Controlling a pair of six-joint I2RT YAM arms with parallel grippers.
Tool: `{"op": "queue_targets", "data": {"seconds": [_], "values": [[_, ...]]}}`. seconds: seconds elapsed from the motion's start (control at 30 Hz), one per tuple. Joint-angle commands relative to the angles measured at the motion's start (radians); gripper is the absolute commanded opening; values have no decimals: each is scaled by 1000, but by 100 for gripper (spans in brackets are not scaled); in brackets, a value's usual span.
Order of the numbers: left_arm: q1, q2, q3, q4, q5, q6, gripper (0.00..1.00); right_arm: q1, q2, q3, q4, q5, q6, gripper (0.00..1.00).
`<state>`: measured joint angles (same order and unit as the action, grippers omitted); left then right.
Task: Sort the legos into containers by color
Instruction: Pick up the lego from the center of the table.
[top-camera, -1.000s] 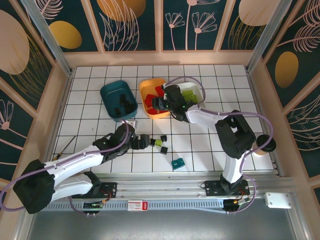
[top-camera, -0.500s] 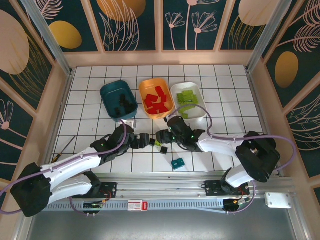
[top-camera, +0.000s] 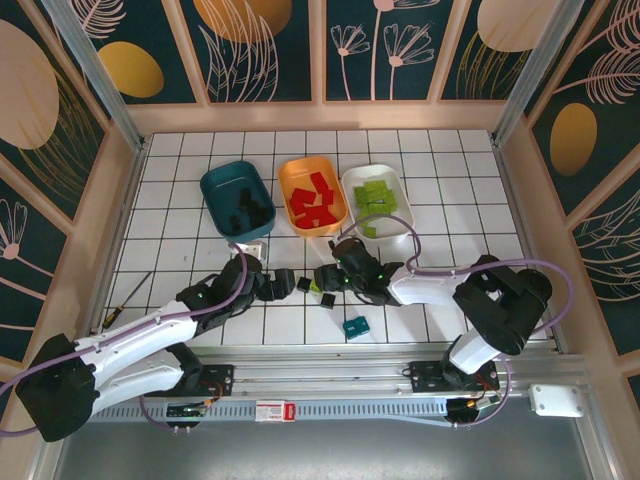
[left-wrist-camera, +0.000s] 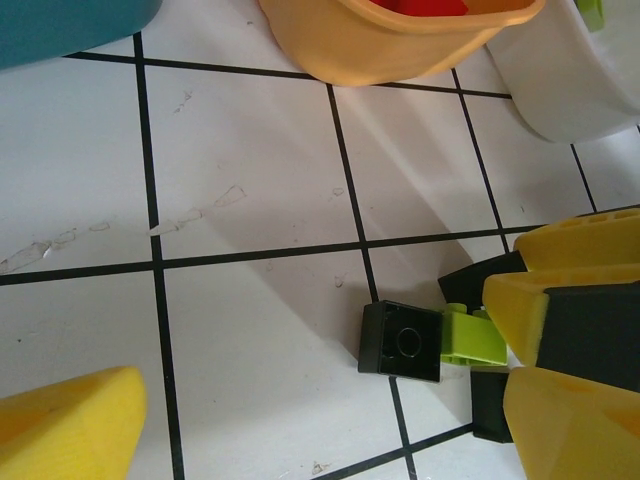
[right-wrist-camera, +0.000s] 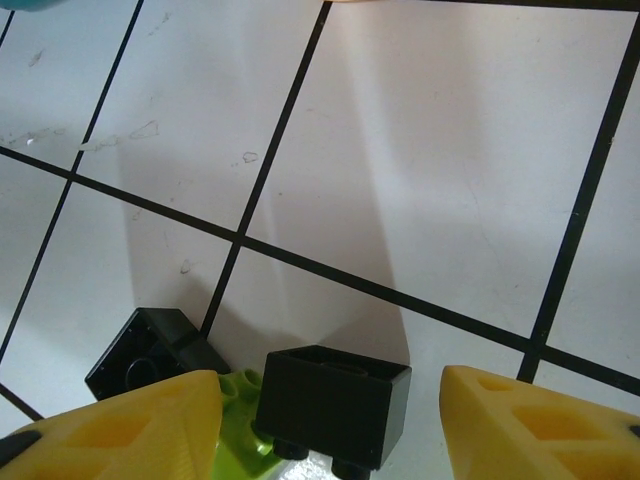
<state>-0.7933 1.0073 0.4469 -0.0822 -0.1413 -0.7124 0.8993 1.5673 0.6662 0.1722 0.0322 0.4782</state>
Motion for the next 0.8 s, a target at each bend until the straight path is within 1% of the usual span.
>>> {"op": "queue_targets", "data": {"seconds": [0.0, 0.17, 0.3, 0.47, 0.63, 0.7, 0.77], "values": [[-4, -10, -5, -11, -18, -15, 91, 3, 32, 0, 17, 18, 10, 58], [-4, -23, -4, -24, -29, -8, 92, 2, 26, -17, 22, 38, 12, 51], [-4, -29, -1, -28, -35, -6, 92, -3, 14, -19, 24, 39, -2, 41], [-3, -28, 2, -27, -40, -4, 92, -10, 3, -17, 23, 42, -7, 34], [-4, -64, 13, -77, -102, -19, 92, -9, -70, 10, -3, 26, -34, 28], [-4, -95, 4, -93, -146, -31, 92, -8, -84, 62, -19, -7, -62, 27], [-4, -126, -6, -117, -205, -59, 92, -7, -67, 128, -25, -12, -90, 27]]}}
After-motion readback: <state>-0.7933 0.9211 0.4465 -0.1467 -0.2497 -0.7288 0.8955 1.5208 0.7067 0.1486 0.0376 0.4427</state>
